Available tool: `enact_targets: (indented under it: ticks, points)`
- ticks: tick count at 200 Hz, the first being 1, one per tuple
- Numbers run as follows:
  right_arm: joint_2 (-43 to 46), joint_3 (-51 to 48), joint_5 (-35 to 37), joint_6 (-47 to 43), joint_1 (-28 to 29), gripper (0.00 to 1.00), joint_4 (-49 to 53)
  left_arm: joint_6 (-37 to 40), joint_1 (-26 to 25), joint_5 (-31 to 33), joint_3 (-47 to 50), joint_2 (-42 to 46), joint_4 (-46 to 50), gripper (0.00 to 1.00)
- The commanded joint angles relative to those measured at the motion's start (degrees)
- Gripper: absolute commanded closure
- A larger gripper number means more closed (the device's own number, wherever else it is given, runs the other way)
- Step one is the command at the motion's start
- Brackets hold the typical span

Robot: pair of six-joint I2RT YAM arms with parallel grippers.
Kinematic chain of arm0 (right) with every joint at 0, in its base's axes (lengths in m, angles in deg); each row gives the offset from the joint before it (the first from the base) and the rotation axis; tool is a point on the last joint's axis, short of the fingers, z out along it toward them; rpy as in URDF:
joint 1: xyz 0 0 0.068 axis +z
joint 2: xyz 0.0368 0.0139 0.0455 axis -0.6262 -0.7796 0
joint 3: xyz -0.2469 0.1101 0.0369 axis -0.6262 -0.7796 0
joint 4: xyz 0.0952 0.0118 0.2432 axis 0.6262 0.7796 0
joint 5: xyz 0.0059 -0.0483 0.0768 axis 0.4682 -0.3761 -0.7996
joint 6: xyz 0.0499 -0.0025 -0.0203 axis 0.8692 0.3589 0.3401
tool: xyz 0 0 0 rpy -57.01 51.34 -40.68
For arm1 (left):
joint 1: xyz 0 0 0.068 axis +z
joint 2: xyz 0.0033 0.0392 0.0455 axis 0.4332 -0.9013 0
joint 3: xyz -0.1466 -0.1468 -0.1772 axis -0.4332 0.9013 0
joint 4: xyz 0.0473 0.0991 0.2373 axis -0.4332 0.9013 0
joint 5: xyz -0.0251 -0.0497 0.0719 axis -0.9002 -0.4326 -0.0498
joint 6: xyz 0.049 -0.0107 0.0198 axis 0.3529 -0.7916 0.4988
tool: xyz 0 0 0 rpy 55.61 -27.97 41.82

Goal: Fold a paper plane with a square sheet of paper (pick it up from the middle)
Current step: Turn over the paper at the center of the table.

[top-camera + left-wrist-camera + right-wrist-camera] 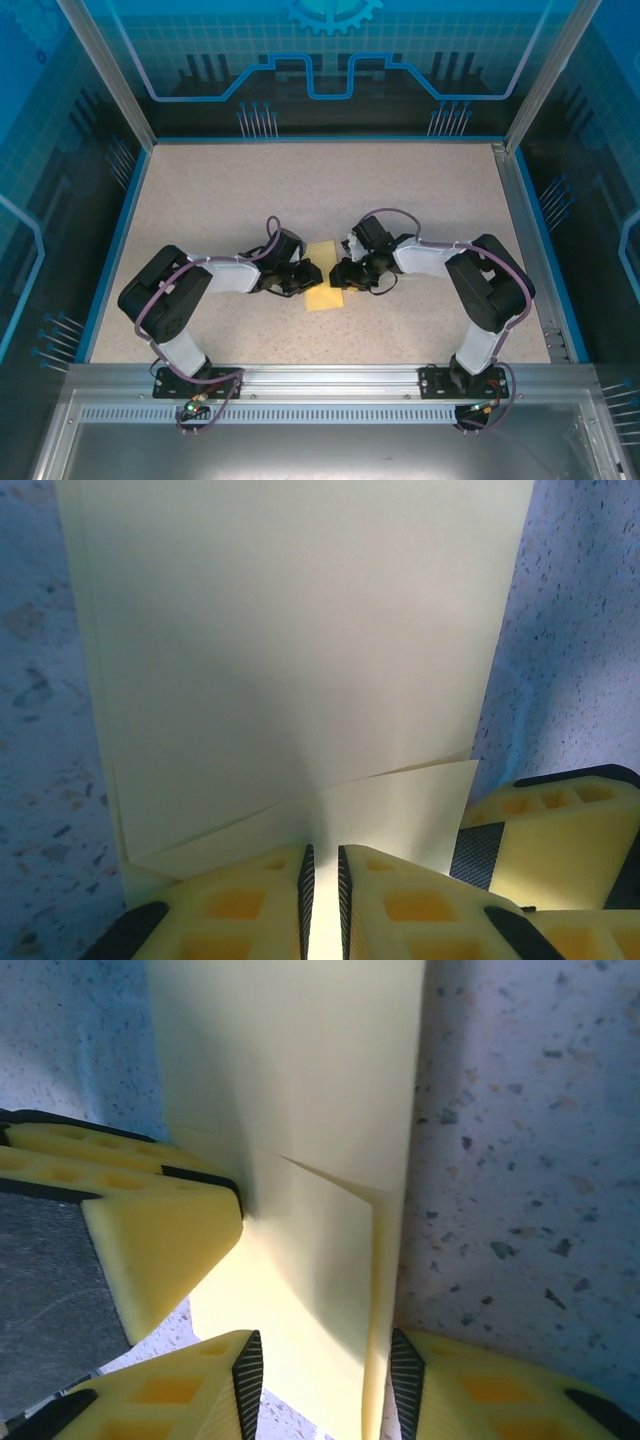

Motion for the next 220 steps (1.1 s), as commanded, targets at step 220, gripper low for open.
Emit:
enact_targets:
  ticks: [220]
  points:
    - [12.3,3.9,5.9,-7.4,-1.9,0.98,15.2,1.6,0.6,19.8,0.5,28.0,20.3,0.64]
